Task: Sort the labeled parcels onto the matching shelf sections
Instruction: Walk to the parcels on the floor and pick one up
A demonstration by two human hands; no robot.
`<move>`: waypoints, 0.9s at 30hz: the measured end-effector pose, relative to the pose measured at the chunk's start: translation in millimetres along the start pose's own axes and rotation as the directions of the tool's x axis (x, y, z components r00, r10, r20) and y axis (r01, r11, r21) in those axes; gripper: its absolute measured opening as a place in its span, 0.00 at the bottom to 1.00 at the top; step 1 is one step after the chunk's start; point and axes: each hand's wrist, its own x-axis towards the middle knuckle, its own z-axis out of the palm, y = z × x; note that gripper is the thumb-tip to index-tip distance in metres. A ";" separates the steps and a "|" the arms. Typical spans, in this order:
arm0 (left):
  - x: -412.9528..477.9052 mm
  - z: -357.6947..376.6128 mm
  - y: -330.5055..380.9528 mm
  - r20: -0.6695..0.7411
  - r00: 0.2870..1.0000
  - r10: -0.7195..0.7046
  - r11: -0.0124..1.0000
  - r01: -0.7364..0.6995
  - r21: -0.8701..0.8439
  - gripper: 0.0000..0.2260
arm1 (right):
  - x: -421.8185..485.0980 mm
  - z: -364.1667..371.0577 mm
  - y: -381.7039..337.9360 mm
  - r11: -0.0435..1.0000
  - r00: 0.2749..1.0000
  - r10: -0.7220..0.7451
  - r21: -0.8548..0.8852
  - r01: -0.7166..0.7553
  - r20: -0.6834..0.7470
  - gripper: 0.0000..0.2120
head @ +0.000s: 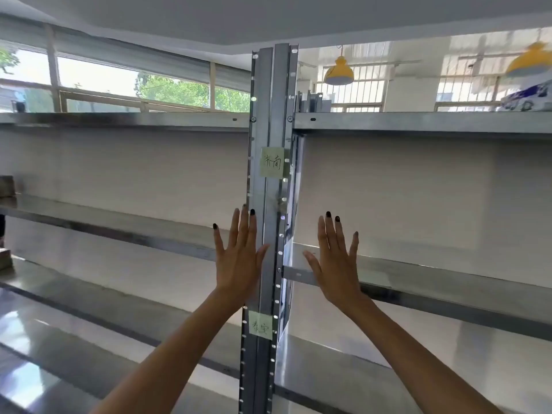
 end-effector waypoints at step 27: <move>-18.3 38.5 86.4 0.085 0.973 0.215 0.934 -0.180 -0.308 0.32 | -73.7 -37.4 58.8 0.942 0.982 0.187 -0.280 -0.187 -0.028 0.34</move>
